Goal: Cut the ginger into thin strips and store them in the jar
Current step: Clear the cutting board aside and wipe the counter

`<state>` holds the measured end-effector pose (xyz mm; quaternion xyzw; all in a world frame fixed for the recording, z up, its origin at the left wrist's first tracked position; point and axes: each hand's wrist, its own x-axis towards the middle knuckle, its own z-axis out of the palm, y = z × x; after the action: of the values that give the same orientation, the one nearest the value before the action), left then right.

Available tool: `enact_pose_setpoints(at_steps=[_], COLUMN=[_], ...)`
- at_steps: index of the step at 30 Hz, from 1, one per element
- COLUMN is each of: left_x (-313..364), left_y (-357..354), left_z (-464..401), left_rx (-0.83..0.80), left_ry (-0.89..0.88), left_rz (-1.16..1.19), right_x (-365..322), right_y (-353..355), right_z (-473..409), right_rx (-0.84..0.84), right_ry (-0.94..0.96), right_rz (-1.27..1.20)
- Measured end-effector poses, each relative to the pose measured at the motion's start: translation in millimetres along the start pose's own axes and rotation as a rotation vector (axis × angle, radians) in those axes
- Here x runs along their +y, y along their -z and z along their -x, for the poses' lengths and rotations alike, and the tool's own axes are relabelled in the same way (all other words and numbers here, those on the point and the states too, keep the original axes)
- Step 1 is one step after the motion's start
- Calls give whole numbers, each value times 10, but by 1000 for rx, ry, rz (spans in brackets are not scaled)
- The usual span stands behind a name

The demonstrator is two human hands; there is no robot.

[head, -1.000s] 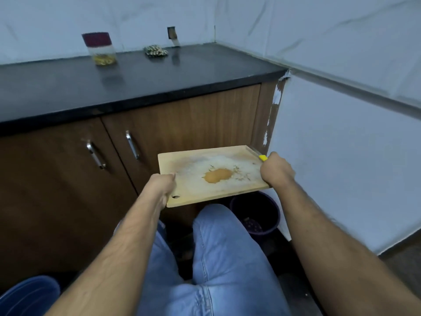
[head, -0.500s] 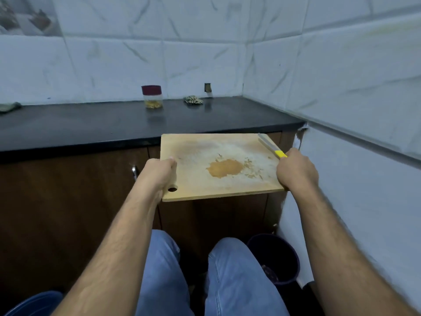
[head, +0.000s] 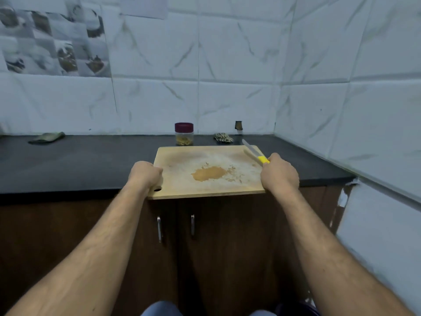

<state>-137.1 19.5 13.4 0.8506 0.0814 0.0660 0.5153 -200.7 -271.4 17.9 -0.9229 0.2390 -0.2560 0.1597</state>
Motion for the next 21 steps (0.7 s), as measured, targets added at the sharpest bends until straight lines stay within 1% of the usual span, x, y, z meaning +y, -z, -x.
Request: enact_pose_setpoints(at_steps=[4, 9, 12, 17, 21], left_x=[-80, -393, -338, -365, -402], left_y=[-3, -48, -22, -193, -219], left_z=[-821, -1861, -2029, -2239, -2287], left_rx=[4, 24, 50, 132, 150], left_ry=[45, 86, 134, 128, 131], left_rz=[-91, -214, -335, -623, -661], right_x=[-442, -904, -1061, -1124, -1146], right_y=[-342, -934, -1247, -1594, -1644], right_z=[-526, -1067, -1276, -1453, -1450], right_rx=[-36, -102, -128, -159, -163], right_ry=[37, 94, 98, 84, 91], right_rz=[4, 42, 76, 160, 224])
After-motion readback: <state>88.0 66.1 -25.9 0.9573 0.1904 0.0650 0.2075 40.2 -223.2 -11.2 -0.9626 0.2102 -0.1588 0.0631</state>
